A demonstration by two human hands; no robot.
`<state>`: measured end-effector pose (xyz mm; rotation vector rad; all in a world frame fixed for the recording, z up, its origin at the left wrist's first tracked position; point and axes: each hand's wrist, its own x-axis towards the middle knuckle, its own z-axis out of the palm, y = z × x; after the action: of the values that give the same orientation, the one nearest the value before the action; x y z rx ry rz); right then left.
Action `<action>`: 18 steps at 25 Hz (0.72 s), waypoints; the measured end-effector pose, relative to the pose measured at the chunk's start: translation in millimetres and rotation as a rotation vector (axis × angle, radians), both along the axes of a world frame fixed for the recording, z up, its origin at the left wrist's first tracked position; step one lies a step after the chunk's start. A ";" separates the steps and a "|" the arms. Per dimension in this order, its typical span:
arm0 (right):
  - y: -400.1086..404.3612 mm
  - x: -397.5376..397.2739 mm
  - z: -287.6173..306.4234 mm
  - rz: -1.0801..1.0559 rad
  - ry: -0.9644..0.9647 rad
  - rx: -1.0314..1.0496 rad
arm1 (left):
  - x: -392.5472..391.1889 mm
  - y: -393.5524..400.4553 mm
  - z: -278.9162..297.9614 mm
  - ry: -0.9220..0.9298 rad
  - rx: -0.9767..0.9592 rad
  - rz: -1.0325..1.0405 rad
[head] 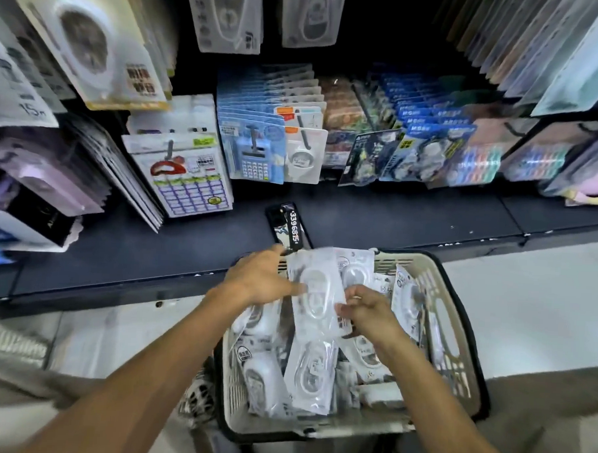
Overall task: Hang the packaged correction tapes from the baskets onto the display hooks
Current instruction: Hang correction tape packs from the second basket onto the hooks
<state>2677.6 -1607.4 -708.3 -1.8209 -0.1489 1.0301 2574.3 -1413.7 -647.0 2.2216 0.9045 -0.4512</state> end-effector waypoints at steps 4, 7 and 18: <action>-4.7 1.7 13.9 0.028 0.206 0.237 | 2.3 -19.2 -20.3 -0.344 -0.666 0.523; 5.6 -3.9 3.2 -0.068 0.132 0.241 | 4.5 -23.5 -20.3 -0.427 -0.753 0.471; -1.7 15.0 -22.8 -0.479 -0.106 0.079 | 1.2 -14.6 -29.1 -0.454 -0.364 0.637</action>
<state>2692.6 -1609.1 -731.1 -1.7238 0.1750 0.5827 2575.5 -1428.3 -676.1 1.5035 1.1026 0.1741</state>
